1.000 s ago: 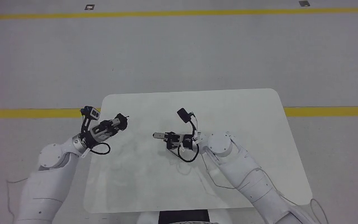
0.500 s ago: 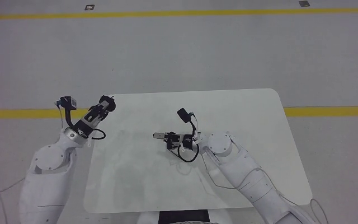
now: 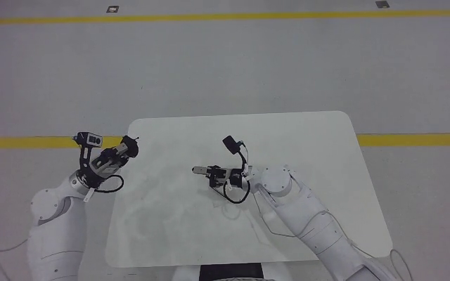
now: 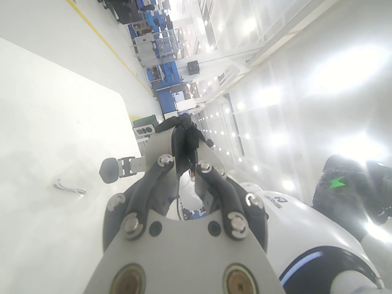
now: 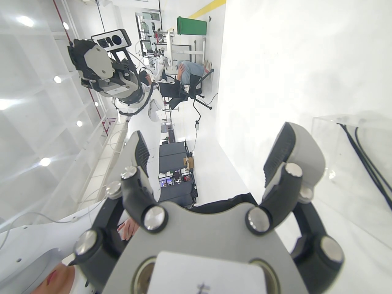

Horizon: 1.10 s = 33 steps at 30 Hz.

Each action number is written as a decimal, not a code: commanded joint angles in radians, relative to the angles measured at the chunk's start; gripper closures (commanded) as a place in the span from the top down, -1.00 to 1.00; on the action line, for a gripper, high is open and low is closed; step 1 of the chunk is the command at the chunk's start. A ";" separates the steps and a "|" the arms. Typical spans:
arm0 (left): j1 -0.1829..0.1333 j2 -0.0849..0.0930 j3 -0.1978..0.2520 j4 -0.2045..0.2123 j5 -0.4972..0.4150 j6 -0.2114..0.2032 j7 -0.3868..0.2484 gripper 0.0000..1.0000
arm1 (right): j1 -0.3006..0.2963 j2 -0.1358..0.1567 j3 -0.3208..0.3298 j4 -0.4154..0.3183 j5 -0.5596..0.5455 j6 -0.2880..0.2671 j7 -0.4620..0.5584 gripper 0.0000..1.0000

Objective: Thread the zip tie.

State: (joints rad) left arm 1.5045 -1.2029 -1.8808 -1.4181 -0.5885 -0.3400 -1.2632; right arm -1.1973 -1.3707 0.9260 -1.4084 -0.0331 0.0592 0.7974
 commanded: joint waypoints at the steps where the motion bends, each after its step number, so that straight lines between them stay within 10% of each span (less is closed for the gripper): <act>1: 0.000 0.001 0.001 -0.001 0.001 0.000 0.009 -1.00 | 0.000 0.000 0.000 0.000 0.000 0.000 0.000 1.00; 8: 0.006 0.004 0.017 -0.008 0.027 0.002 0.014 -1.00 | 0.000 0.000 0.000 0.000 0.000 0.000 0.000 1.00; 13: -0.001 0.020 0.024 0.019 0.016 0.029 -0.127 -1.00 | 0.000 0.000 0.000 0.000 0.000 0.000 0.000 1.00; 25: 0.021 0.057 0.096 0.007 -0.059 0.015 -0.127 -1.00 | 0.000 0.000 0.000 0.000 0.000 0.000 0.000 1.00; 33: 0.021 0.057 0.096 0.007 -0.059 0.015 -0.127 -1.00 | 0.035 0.022 -0.036 -0.117 -0.245 0.083 0.096 1.00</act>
State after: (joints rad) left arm 1.5251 -1.1459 -1.7852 -1.4112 -0.6471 -0.3248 -1.3900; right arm -1.1666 -1.3517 0.8931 -1.5119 -0.2480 0.1304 0.8712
